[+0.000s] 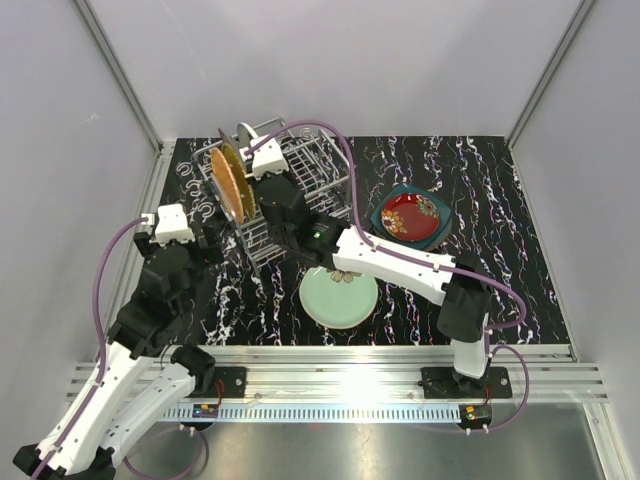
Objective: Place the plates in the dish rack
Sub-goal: Insert the plate into the dish rack
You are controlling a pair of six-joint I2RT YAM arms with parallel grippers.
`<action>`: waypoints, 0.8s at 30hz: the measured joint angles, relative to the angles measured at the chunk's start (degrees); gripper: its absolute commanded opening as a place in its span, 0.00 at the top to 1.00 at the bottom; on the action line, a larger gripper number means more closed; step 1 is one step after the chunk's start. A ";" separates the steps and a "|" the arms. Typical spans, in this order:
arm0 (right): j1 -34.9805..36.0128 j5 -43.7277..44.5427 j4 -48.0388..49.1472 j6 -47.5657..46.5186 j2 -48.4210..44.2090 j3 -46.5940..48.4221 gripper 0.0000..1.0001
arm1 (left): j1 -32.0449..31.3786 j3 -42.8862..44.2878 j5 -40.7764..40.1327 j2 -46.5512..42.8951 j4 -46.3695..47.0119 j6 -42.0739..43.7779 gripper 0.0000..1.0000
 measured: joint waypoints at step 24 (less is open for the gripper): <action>0.00 -8.57 -5.46 7.52 -8.94 -1.18 0.38 | 0.02 -0.02 0.07 0.00 0.02 0.00 0.01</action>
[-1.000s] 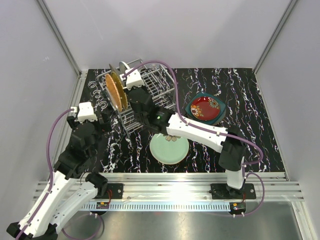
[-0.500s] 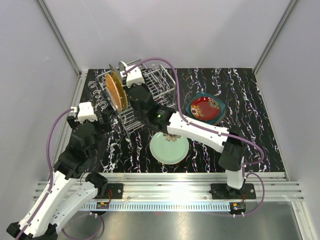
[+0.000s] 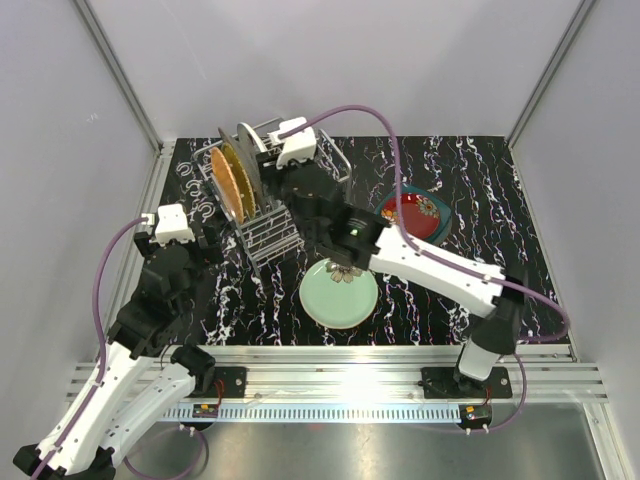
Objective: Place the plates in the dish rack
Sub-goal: Insert the plate into the dish rack, then grab a plate with the right arm
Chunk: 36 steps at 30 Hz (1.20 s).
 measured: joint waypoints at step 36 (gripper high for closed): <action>-26.82 -39.71 -8.96 58.25 -62.45 -91.47 0.28 | 0.35 -0.26 0.37 -1.79 0.63 0.66 0.01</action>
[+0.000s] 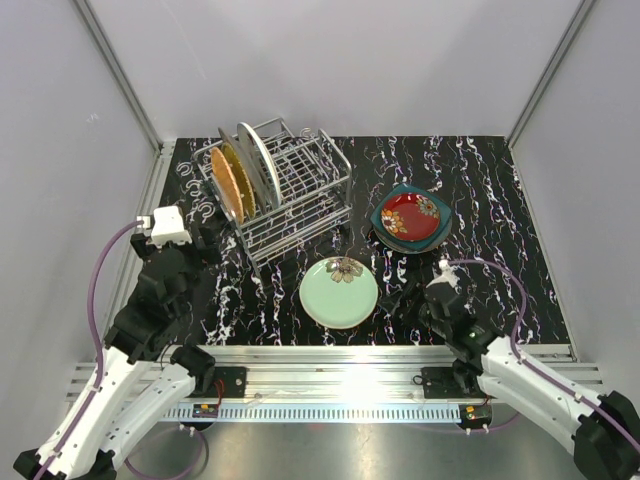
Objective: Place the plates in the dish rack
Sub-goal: Grab a plate with the right arm
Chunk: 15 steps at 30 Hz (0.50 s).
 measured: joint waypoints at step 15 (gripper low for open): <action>-0.09 -5.38 19.69 9.14 4.33 -7.45 0.28 | 0.02 -0.37 0.07 0.04 0.26 0.02 0.01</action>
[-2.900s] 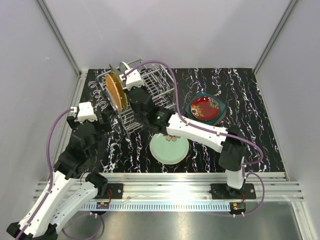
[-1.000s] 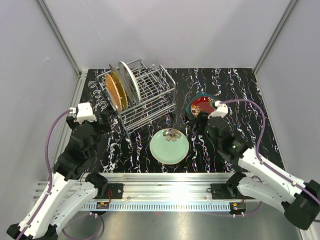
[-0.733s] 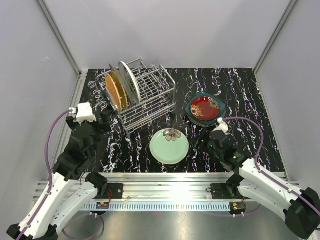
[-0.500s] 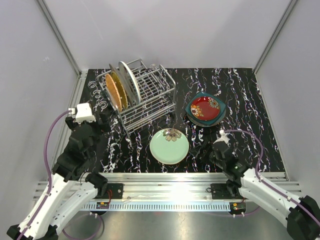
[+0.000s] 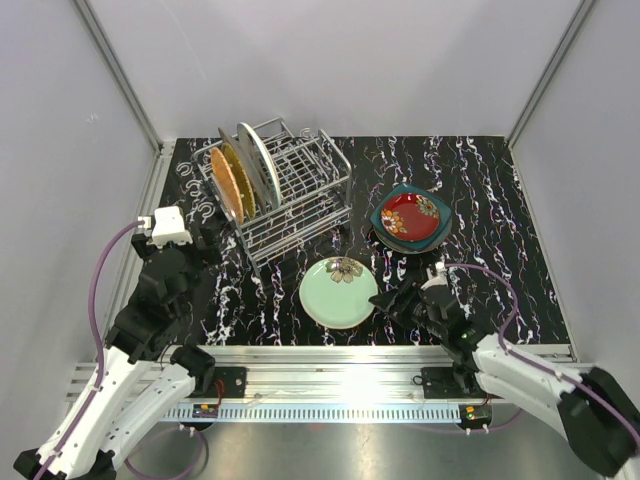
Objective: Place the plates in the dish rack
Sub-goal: Grab a plate with the right arm
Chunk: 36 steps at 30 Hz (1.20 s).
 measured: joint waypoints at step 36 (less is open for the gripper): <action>-0.26 -9.81 77.02 10.99 72.06 4.04 0.95 | 0.00 -0.04 0.11 0.07 0.02 0.07 0.01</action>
